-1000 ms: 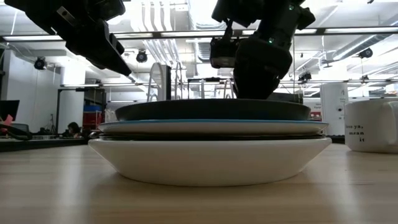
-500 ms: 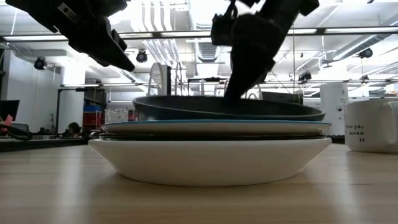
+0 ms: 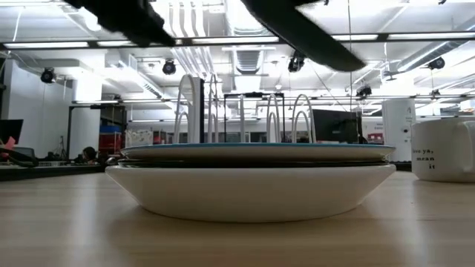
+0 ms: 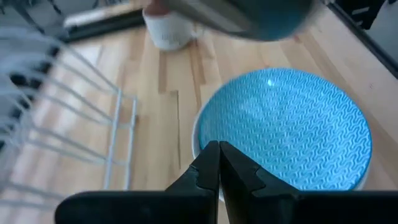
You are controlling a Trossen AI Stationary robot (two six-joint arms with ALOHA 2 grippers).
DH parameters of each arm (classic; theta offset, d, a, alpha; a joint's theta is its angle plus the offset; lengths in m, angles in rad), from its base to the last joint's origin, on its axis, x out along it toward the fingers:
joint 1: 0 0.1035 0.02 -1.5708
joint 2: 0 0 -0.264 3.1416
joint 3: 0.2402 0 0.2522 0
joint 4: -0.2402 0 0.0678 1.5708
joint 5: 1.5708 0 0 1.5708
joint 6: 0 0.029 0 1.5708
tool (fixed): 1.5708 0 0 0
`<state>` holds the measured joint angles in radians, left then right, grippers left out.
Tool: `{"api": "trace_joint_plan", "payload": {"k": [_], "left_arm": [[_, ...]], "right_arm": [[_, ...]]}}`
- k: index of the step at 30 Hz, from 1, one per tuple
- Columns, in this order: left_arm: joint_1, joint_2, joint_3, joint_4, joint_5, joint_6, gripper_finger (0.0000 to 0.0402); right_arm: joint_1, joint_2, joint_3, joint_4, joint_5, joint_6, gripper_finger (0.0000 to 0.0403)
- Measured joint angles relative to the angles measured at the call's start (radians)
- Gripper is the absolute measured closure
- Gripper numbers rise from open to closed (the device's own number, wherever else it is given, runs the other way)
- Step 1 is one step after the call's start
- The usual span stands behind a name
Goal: Sort dishes
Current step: Put the black plate in the dish rack
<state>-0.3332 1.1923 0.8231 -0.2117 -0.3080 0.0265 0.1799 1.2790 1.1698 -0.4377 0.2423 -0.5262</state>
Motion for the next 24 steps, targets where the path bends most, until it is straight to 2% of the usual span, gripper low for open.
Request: {"api": "trace_joint_plan", "payload": {"k": [4, 9, 15, 20, 24], "left_arm": [[0.0, 0.0, 0.059, -0.036, -0.001, 0.075, 0.0401], [0.0, 0.0, 0.086, -0.044, 0.0, 0.108, 0.0401], [0.0, 0.0, 0.079, -0.05, 0.0, 0.094, 0.0401], [0.0, 0.0, 0.079, -0.051, 0.0, 0.078, 0.0401], [0.0, 0.0, 0.079, -0.051, 0.0, 0.067, 0.0401]], "right_arm": [[-0.004, -0.116, 0.0, 0.021, 0.031, -0.461, 0.04], [-0.005, -0.208, 0.0, 0.082, 0.023, -0.885, 0.04], [-0.058, -0.227, 0.0, 0.113, 0.04, -1.242, 0.04], [-0.108, -0.199, 0.0, 0.18, 0.062, -1.412, 0.04], [-0.139, -0.161, -0.001, 0.181, 0.189, -1.62, 0.04]]}}
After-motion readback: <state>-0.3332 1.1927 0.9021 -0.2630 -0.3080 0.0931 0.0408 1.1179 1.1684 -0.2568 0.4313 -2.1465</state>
